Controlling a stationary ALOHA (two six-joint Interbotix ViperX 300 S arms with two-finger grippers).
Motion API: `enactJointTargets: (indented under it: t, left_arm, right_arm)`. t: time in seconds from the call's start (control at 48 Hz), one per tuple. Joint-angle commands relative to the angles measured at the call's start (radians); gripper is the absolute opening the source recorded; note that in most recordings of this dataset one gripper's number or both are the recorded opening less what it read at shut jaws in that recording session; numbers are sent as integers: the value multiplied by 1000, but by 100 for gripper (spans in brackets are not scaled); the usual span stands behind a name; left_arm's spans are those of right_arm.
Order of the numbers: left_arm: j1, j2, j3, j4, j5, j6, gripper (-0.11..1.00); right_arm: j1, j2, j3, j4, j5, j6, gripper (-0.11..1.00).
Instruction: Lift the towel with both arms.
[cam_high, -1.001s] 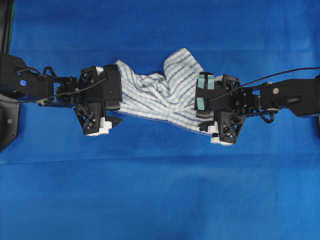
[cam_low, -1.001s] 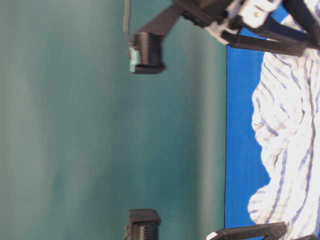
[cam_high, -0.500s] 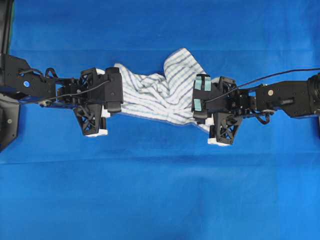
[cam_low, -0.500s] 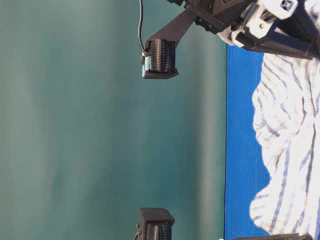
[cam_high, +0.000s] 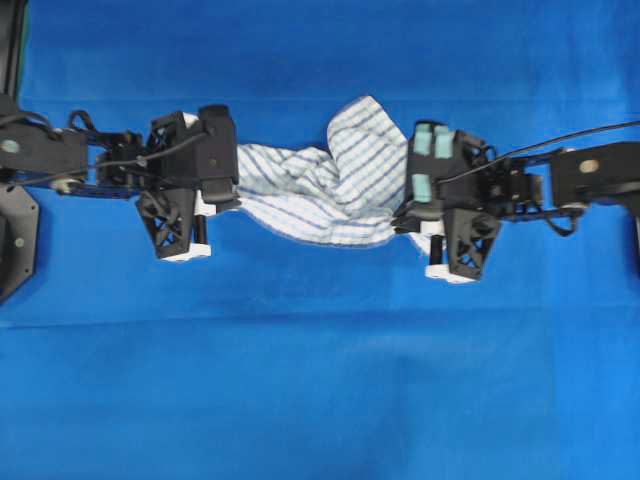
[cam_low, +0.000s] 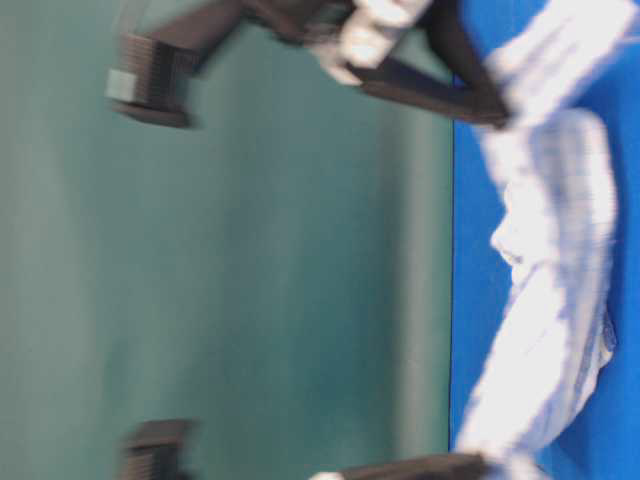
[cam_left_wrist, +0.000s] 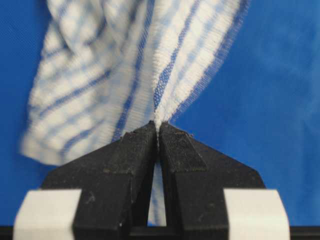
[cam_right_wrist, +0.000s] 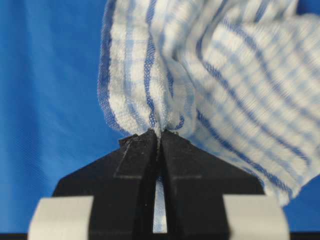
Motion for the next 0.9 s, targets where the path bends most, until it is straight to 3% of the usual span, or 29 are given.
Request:
enactJointTargets:
  t: [0.0, 0.271, 0.563, 0.876]
  left_arm:
    - [2, -89, -49, 0, 49, -2, 1]
    - [5, -284, -144, -2, 176, 2, 1]
    - [61, -364, -242, 0, 288, 6, 1]
    - [77, -383, -379, 5, 360, 20, 1]
  right_arm:
    - [-6, -89, -40, -3, 38, -2, 2]
    - [-46, -242, -153, -46, 207, -12, 2]
    - [-89, -336, -270, -127, 308, -15, 2]
    - [-94, -396, -356, -132, 365, -17, 2]
